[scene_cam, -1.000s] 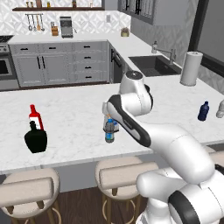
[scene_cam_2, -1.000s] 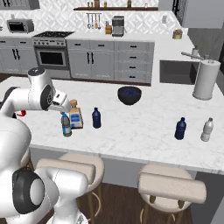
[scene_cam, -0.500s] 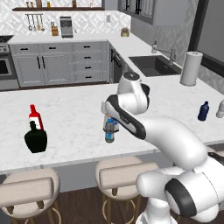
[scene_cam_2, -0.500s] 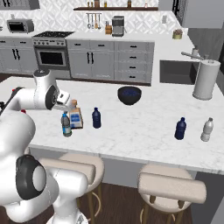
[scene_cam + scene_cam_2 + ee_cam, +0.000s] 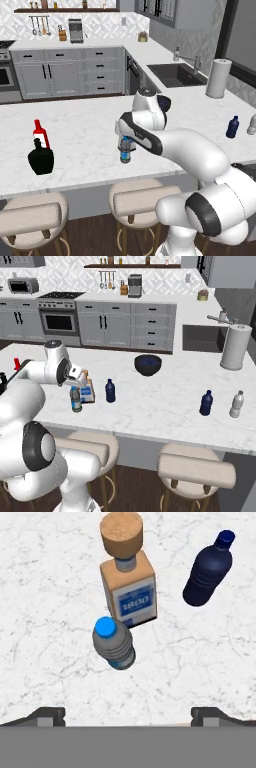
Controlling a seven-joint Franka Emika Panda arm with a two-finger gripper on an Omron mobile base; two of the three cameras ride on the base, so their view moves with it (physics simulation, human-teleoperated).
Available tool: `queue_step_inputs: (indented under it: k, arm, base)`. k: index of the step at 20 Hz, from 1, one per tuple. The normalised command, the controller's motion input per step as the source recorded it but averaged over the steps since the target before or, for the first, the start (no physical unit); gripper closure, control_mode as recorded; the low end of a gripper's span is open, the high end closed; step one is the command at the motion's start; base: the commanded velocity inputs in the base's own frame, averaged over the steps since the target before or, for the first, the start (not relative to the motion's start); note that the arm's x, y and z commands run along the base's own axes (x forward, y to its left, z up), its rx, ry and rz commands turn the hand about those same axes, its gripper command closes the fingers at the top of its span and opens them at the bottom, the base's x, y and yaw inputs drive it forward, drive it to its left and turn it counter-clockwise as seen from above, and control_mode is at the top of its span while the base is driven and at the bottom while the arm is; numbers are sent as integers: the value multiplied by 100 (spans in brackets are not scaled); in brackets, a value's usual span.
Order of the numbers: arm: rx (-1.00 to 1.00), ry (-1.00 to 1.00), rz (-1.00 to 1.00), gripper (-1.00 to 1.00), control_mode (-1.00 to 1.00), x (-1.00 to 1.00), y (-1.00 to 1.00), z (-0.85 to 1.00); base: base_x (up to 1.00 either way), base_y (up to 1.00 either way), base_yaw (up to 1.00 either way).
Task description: Move the plastic bottles in the middle to the plastics group, and the glass bottles in the middle to the glass group.
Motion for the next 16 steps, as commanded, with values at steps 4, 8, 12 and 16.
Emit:
queue_step_inputs:
  k: [4,8,12,16]
  arm:
    - [0,8,7,-100,-100,16,0,-34]
    - [0,0,5,-100,-100,38,0,-2]
    - [0,0,0,-100,-100,40,0,-1]
    - [0,2,0,-100,-100,4,0,-11]
  base:
    - [0,0,0]
    - [0,0,0]
    - [0,0,0]
    - [0,0,0]
